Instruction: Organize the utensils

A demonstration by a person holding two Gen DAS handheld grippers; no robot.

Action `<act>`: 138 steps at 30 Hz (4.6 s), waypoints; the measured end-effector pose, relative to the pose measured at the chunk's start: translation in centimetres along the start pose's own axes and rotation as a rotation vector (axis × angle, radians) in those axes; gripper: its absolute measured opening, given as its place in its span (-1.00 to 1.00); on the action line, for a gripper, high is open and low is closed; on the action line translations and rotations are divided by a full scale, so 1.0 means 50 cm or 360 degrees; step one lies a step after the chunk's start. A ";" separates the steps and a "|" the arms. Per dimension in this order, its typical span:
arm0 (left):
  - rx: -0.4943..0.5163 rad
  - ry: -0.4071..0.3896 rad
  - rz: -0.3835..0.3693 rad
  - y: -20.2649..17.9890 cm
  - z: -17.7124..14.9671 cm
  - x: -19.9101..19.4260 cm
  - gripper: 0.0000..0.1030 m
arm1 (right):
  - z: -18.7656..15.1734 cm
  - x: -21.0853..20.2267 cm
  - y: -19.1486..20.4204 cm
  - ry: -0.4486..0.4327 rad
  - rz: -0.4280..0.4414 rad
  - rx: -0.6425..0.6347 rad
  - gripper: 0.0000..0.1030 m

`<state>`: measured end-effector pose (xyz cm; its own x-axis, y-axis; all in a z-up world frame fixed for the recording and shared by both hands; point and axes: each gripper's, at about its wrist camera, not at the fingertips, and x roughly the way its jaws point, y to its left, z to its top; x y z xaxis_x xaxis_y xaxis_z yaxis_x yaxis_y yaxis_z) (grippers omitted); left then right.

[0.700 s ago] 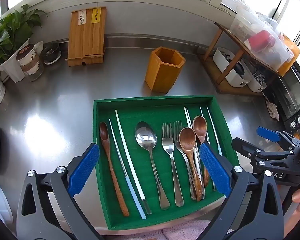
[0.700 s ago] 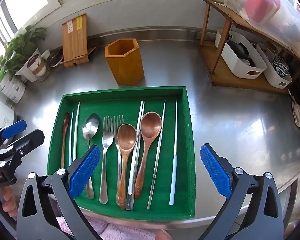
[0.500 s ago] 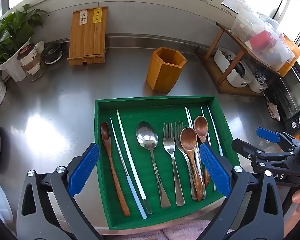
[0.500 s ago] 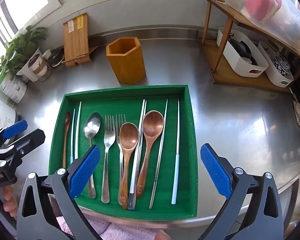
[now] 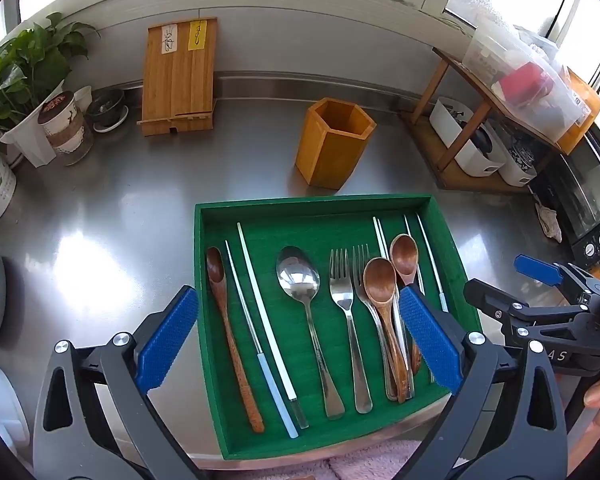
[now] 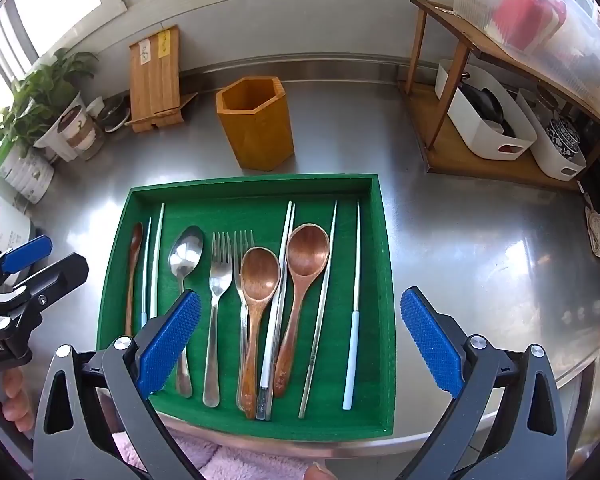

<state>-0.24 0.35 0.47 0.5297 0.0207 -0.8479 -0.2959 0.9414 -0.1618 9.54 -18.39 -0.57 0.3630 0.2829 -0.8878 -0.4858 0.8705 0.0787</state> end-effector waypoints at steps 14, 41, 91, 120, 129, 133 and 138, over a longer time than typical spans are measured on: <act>-0.0001 0.0004 0.0008 0.004 -0.001 -0.001 0.85 | 0.000 -0.002 0.001 0.0003 0.0003 -0.0004 0.93; 0.0003 0.0011 0.0022 0.005 -0.001 -0.003 0.85 | 0.003 -0.005 0.003 -0.0004 -0.0001 -0.0013 0.93; -0.0167 0.0248 -0.0033 0.105 0.009 0.063 0.37 | 0.018 0.108 -0.066 0.0387 0.0210 0.0121 0.43; -0.0172 0.0711 0.0059 0.128 -0.025 0.230 -0.64 | -0.014 0.249 -0.084 0.0714 -0.0040 -0.0005 -0.72; -0.0109 0.0796 0.0143 0.107 -0.017 0.262 -0.68 | -0.015 0.274 -0.070 0.0751 -0.0074 -0.0049 -0.72; -0.0094 0.0814 0.0178 0.100 -0.011 0.275 -0.74 | -0.009 0.278 -0.066 0.0764 -0.0081 -0.0065 -0.74; -0.0069 0.0889 0.0215 0.104 -0.017 0.282 -0.87 | -0.012 0.280 -0.068 0.0781 -0.0096 -0.0083 -0.75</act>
<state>5.02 5.27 -12.77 -0.0119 -0.0523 -0.9986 -0.3705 0.9278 -0.0442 15.80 -17.64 -13.53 -0.0192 -0.0012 -0.9998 -0.5194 0.8545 0.0089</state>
